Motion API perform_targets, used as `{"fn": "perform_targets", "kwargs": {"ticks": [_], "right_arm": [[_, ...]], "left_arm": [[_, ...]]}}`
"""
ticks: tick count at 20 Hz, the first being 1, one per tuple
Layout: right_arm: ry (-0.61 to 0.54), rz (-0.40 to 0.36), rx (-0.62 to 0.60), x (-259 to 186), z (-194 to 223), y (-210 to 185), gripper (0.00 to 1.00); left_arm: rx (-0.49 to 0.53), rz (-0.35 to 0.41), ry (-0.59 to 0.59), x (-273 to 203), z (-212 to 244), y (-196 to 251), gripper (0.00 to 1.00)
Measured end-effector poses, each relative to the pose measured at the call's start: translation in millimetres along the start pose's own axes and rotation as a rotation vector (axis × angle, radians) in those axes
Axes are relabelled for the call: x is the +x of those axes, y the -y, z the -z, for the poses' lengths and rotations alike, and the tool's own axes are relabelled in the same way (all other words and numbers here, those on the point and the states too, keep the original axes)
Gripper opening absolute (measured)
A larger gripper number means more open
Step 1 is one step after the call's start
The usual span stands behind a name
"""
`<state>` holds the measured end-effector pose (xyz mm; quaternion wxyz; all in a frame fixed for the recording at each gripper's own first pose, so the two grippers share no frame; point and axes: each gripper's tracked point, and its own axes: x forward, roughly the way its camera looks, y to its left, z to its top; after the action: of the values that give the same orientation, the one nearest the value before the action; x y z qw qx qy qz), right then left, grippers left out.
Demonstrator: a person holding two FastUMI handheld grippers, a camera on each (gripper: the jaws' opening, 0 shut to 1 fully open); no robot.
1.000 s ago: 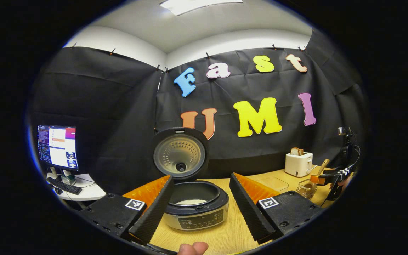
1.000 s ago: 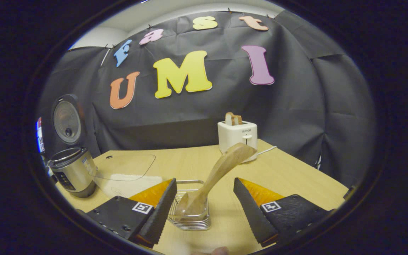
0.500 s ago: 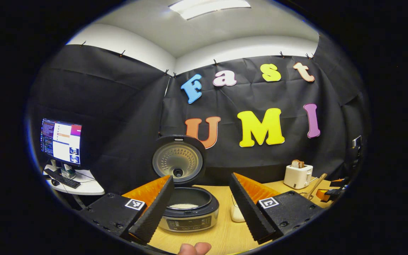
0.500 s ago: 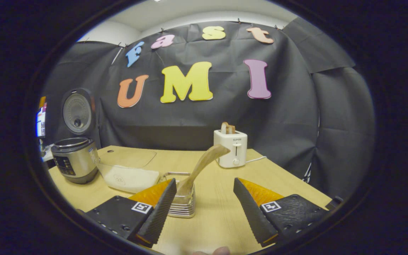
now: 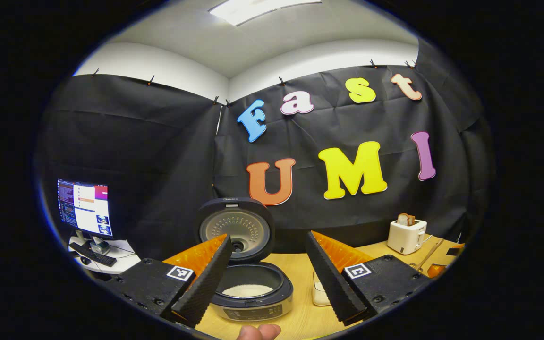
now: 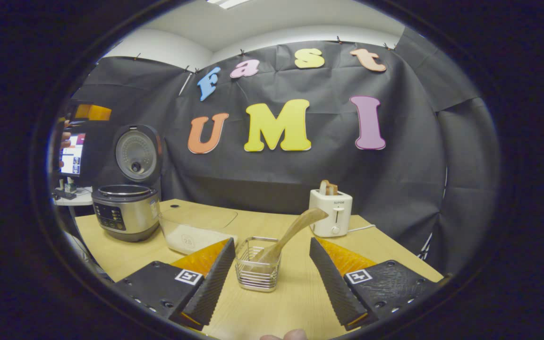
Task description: Close the left gripper, press the button to open the rice cooker; take a wooden spoon from the chopstick holder with the right hand, scoop a spoonful of rice and pour it into the rice cooker, then put the wooden spoon back into the chopstick holder.
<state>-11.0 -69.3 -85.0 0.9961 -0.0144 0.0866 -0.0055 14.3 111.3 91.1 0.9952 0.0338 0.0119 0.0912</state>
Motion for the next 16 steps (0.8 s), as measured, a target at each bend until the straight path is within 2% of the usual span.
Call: {"fn": "perform_targets", "kwargs": {"ticks": [6, 9, 16], "right_arm": [[0.030, -0.032, 0.001, 2, -10, -5, 0.92], [0.045, -0.037, -0.004, 6, -15, -7, 0.92], [0.028, -0.051, 0.058, 17, -10, -5, 0.93]], "left_arm": [[0.004, -0.050, -0.042, 57, -35, -25, 1.00], [0.018, -0.051, -0.074, 89, -49, -36, 1.00], [-0.044, -0.095, -0.196, 168, -59, -66, 1.00]]}}
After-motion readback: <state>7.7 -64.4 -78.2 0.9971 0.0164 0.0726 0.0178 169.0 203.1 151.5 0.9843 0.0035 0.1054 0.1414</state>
